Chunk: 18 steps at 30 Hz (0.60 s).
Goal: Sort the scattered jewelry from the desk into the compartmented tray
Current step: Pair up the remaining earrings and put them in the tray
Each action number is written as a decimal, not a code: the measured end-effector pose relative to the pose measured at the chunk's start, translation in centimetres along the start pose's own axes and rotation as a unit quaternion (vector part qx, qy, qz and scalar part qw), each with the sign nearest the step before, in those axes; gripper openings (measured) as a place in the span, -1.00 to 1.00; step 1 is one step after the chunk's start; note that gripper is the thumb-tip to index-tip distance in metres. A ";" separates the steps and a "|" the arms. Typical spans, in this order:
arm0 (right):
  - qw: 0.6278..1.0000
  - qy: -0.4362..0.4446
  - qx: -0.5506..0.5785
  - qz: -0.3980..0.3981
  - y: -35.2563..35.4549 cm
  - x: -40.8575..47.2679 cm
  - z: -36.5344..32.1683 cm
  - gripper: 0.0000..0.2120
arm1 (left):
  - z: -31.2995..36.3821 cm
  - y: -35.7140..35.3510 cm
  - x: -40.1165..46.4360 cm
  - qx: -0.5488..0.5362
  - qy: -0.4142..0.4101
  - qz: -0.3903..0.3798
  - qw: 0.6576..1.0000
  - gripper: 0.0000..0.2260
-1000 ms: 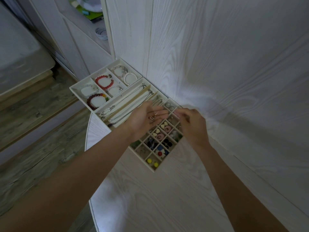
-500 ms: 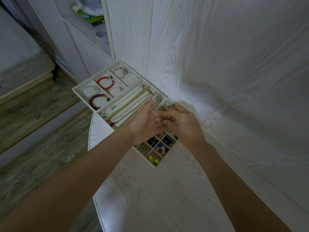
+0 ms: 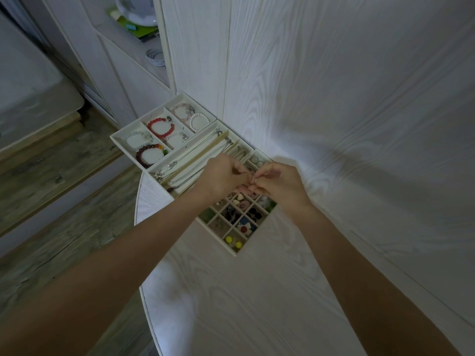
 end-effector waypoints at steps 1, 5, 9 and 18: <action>0.999 -0.023 0.025 -0.012 0.1 -0.1 0.0 -0.83 | 0.5 0.0 0.1 0.081 -0.035 -0.002 0.996 -0.95; 0.992 -0.071 0.088 -0.048 0.5 -0.4 0.2 -0.85 | 1.9 -0.6 -0.1 0.207 -0.122 -0.007 0.971 -0.93; 0.975 -0.135 0.159 -0.079 0.5 -0.3 0.7 -0.84 | 1.7 -0.5 0.1 0.195 -0.126 -0.023 0.972 -0.92; 0.929 -0.163 0.307 -0.127 -0.7 -0.8 0.4 -0.93 | 0.5 0.8 0.7 -0.002 -0.026 -0.048 0.998 -0.88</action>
Point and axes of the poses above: each hand's wrist, its own x-axis towards the middle knuckle, its own y-axis out of the back of the hand, z = x × y, the point moved 6 cm from there along x, towards the middle knuckle, and after that the axes turned 12 degrees about -x, right-handed, at the moved point
